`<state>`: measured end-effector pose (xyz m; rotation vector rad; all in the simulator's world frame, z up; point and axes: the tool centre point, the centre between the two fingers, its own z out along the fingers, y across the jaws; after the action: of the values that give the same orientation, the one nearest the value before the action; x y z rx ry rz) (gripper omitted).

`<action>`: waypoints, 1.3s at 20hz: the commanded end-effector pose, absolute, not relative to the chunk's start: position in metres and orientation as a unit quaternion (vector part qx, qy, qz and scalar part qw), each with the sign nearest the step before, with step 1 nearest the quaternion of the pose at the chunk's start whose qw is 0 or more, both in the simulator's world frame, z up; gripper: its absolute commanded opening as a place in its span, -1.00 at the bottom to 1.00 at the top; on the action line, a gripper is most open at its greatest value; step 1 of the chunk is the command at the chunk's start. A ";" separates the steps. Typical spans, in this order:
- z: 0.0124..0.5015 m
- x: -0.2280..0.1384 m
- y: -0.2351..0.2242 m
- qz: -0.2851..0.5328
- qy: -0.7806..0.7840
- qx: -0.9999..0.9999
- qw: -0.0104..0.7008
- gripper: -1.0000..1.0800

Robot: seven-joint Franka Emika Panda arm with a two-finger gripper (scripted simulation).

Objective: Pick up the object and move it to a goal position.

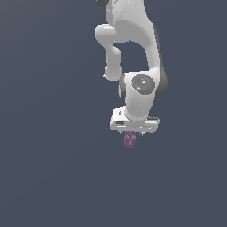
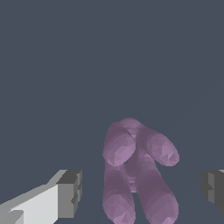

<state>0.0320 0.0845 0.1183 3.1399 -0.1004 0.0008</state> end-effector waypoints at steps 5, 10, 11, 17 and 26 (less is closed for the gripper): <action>0.096 0.032 0.085 0.000 -0.033 0.999 0.000 0.92; 0.096 0.033 0.085 0.000 -0.033 0.999 0.000 -1.00; 0.096 0.033 0.085 0.000 -0.033 0.999 0.000 -1.00; 0.096 0.033 0.085 0.000 -0.033 0.999 0.000 -1.00; 0.106 0.035 0.065 0.000 -0.033 0.999 0.000 -1.00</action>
<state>0.0338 0.0725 0.1021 3.1402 -0.0998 -0.0018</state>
